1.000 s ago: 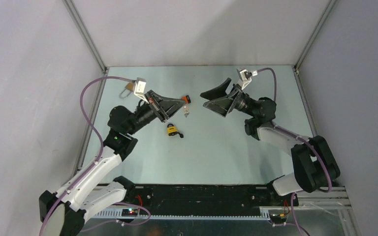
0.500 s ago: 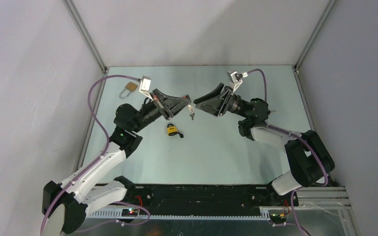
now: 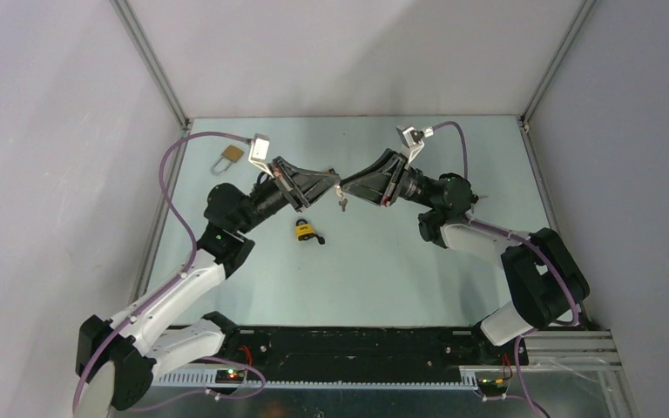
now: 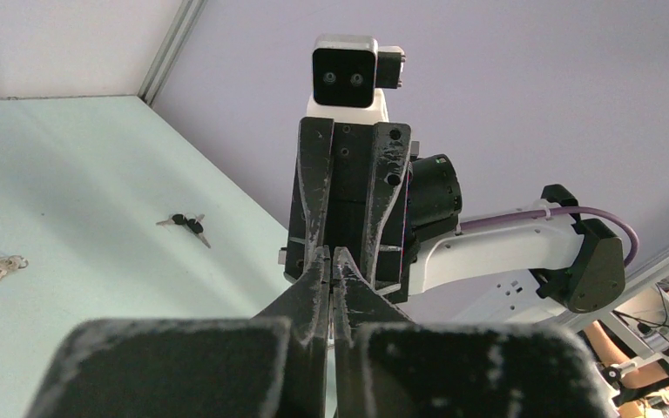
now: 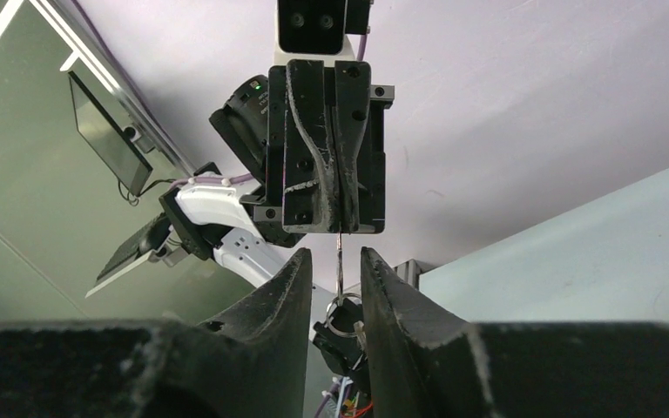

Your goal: Unlock with the key

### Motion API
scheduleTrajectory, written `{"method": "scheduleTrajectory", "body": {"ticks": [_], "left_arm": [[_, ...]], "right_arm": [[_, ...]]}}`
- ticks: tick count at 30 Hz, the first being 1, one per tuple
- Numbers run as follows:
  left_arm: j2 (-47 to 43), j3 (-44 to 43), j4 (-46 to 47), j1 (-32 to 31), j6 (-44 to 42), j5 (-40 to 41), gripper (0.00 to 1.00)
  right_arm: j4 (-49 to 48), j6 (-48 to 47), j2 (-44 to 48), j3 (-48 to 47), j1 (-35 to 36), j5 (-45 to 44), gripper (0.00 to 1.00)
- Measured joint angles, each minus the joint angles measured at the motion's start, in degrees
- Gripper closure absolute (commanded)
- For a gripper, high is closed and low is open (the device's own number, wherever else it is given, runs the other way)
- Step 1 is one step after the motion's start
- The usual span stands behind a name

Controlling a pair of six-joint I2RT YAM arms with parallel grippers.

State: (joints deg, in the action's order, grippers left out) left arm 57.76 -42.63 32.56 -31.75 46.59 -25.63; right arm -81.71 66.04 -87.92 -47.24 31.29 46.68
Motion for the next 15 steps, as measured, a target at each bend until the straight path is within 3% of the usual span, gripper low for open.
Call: {"method": "scheduleTrajectory", "body": {"ticks": [15], "left_arm": [[-0.2,0.0,0.9,0.0,-0.1,1.3,1.00]], "right_arm": [[0.2,0.0,-0.7,-0.3,0.9,1.0,0.81]]}}
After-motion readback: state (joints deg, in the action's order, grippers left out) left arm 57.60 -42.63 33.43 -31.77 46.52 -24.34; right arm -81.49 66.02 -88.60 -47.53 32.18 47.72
